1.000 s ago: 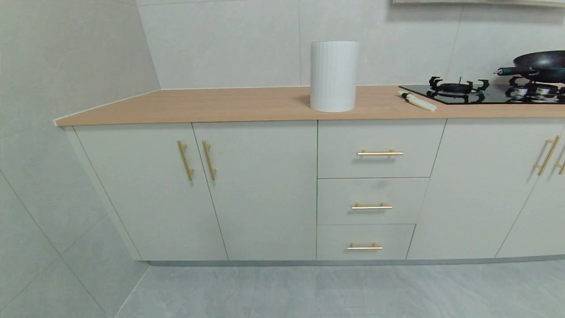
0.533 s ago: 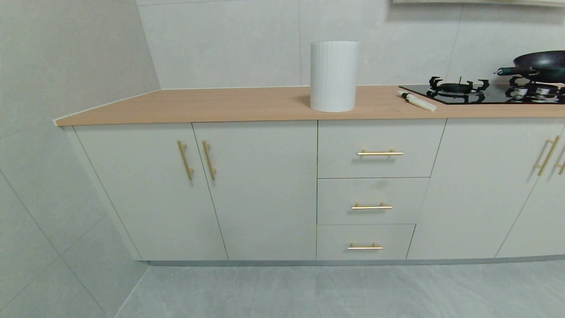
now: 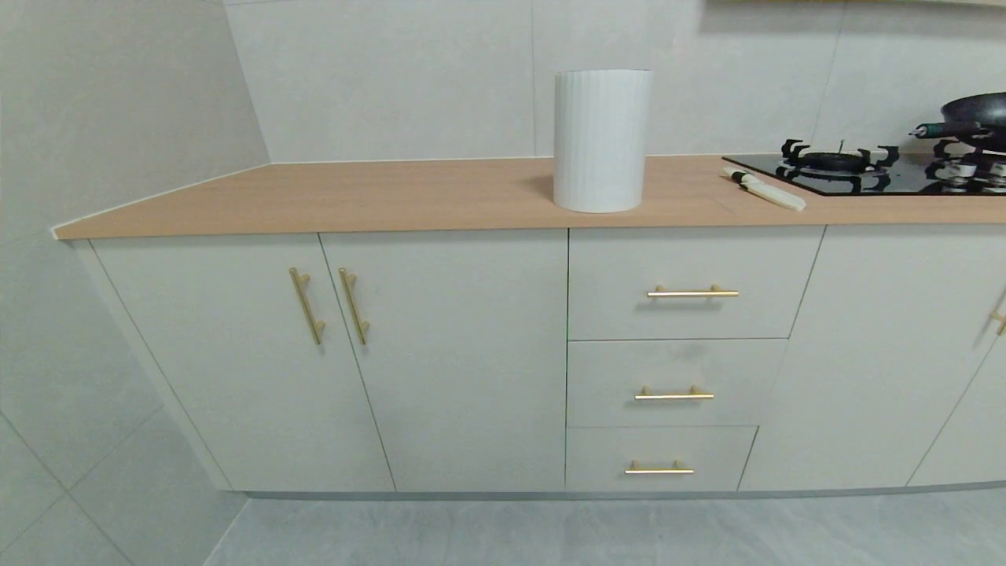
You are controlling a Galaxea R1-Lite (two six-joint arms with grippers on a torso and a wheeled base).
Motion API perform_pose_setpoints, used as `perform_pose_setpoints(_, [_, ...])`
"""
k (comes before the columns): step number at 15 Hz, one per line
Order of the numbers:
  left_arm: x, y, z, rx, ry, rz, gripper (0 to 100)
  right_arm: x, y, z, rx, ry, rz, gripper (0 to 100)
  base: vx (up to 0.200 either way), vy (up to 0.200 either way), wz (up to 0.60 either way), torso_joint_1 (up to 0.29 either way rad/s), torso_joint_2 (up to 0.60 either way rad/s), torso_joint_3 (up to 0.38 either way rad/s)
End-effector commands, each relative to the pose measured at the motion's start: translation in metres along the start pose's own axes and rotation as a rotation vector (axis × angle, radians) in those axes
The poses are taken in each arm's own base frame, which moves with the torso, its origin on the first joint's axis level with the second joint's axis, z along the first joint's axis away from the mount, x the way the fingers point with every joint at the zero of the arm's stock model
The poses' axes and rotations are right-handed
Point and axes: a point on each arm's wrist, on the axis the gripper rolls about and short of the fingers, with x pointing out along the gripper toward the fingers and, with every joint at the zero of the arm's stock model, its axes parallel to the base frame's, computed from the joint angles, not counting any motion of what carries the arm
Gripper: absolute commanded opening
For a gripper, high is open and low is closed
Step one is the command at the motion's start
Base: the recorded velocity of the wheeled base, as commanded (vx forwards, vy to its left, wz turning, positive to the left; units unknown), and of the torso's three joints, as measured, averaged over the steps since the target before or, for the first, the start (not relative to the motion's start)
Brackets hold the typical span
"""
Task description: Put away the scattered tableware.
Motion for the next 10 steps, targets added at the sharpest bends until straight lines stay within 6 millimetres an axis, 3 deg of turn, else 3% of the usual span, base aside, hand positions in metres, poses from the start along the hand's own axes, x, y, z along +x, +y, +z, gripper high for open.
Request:
perform_pose_setpoints(1, [0.0,0.0,0.0,0.0,0.0,0.0,100,0.0002,0.0,0.0,0.0,0.003,0.0,100,0.2,0.0,0.0,0.007,0.0,0.002])
perform_pose_setpoints(10, [0.0,0.0,0.0,0.0,0.0,0.0,100,0.0002,0.0,0.0,0.004,0.003,0.0,100,0.2,0.0,0.0,0.003,0.0,0.001])
